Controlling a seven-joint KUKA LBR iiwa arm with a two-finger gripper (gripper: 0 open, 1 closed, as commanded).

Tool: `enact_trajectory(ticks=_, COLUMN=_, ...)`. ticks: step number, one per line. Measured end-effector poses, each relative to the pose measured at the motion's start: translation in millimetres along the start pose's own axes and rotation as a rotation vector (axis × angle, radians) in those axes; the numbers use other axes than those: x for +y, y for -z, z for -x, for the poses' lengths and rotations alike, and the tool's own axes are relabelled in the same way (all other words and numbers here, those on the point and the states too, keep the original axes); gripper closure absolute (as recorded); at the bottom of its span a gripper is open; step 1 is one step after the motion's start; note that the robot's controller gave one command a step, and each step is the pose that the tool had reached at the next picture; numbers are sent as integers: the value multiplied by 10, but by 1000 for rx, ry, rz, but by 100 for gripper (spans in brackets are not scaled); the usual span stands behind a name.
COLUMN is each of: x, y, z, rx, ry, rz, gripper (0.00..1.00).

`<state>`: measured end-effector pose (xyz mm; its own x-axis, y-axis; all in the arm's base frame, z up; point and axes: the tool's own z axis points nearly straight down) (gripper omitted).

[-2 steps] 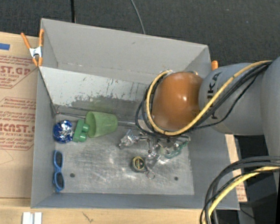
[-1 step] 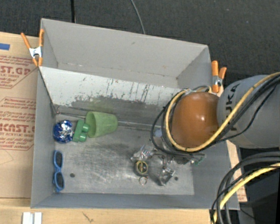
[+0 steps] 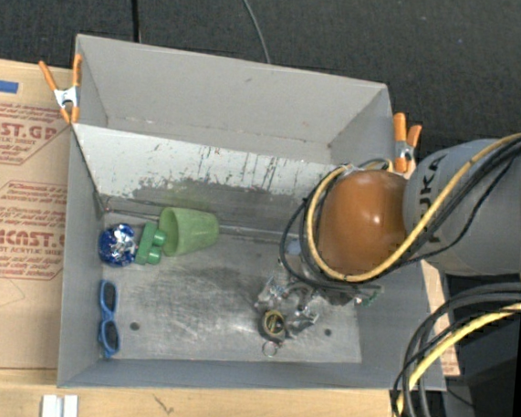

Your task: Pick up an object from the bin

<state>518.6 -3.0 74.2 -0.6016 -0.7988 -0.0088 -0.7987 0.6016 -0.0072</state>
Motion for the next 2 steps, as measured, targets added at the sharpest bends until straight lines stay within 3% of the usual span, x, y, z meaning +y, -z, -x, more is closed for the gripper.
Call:
enact_trajectory(ticks=1, x=-372, y=1043, z=-189, rx=4, ry=353, rz=4, gripper=100)
enact_trajectory(ticks=2, x=-298, y=1498, z=-63, rx=3, ry=373, rz=6, gripper=100)
